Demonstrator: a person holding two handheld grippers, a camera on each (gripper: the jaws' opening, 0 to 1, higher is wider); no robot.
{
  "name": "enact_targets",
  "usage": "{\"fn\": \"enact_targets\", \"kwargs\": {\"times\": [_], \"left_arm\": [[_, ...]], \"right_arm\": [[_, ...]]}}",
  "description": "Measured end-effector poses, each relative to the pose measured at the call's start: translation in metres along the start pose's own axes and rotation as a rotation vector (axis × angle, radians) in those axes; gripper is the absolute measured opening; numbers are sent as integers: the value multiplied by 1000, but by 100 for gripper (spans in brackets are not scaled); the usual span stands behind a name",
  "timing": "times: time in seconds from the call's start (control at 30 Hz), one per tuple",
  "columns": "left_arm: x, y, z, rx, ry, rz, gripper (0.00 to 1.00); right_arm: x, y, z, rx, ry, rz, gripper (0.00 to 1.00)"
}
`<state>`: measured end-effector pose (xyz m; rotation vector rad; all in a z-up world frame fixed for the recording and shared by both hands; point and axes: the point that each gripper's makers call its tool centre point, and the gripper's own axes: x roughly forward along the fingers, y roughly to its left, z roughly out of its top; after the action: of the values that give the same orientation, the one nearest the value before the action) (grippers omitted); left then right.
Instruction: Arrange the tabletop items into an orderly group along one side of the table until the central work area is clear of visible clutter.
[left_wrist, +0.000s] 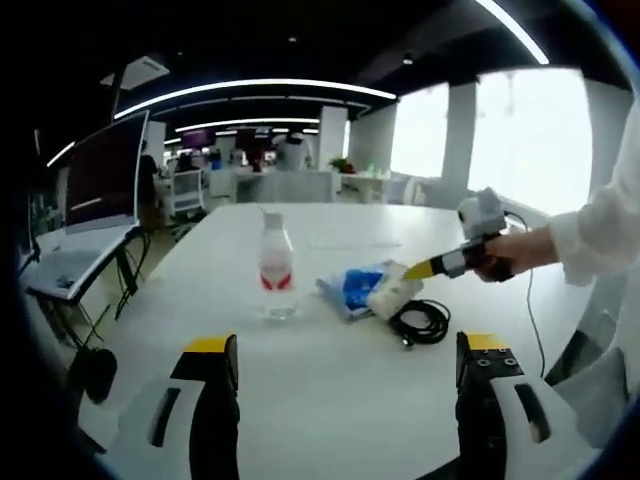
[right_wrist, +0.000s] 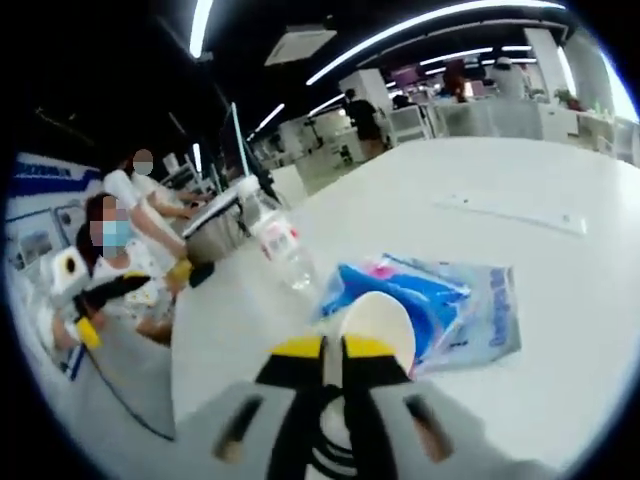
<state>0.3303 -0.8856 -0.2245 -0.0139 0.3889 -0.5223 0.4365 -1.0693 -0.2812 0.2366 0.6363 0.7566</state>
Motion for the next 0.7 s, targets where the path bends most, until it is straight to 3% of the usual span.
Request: {"fn": "enact_targets", "kwargs": {"times": [0.2, 0.7], "left_arm": [[0, -1, -3, -19, 2, -2, 87], [-5, -3, -11, -49, 16, -5, 86]], "right_arm": [[1, 14, 2, -16, 19, 55, 0], [7, 41, 24, -71, 19, 116, 0]]}}
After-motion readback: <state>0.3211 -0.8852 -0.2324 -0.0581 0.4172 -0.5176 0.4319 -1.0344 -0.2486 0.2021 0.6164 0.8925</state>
